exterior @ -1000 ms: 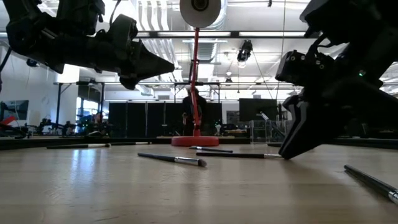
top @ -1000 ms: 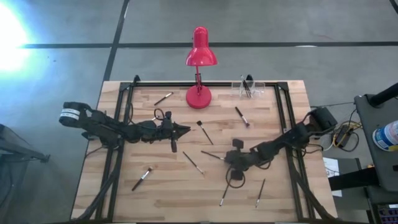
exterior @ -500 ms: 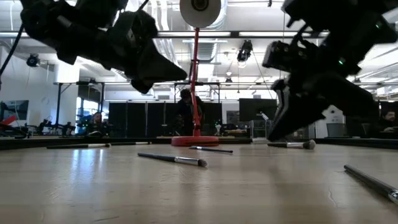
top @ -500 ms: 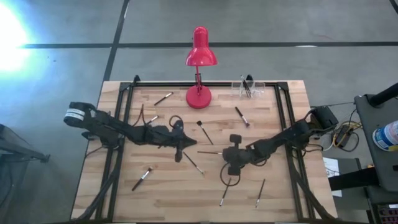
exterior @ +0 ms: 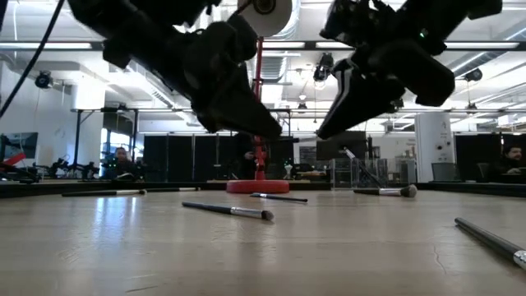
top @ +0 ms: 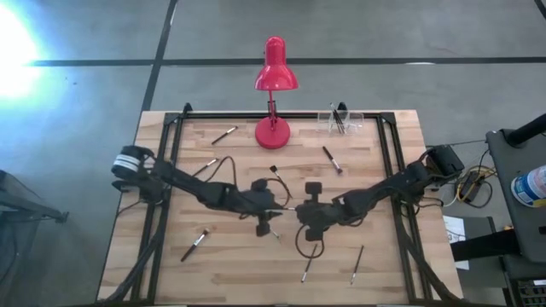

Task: Sort items
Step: Put the white eyeshadow brush into the transparent organizer

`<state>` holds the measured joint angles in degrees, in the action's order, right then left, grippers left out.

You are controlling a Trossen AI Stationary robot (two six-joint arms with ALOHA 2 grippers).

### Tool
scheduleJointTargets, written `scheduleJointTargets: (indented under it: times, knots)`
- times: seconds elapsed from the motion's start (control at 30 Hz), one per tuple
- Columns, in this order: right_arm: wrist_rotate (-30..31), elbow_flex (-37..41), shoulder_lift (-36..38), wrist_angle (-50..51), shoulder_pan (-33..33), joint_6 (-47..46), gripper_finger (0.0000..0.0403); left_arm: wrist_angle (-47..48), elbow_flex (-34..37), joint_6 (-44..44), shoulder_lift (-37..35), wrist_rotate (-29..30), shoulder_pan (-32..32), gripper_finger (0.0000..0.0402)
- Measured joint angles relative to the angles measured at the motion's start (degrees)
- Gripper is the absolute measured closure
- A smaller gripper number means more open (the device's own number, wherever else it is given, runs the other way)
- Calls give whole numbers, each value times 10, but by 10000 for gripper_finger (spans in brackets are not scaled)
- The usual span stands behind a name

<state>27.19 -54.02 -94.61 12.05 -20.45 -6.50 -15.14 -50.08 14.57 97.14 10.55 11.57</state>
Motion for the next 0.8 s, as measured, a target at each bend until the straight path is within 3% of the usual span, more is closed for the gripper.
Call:
scheduleJointTargets:
  times: [0.23, 0.53, 0.63, 0.8]
  knots:
    - [0, -18, 0, 13, 0, 12, 394, 61, -28, -10, 15, -3, 0, 291]
    - [0, -25, 0, 12, 0, 16, 394, 67, -23, -10, 13, 25, 0, 294]
    - [-1, -26, 0, 12, 0, 17, 394, 77, -22, -10, 13, 25, 0, 318]
    - [5, -26, 0, 12, 0, -2, 394, 60, -8, -13, 13, 25, 1, 391]
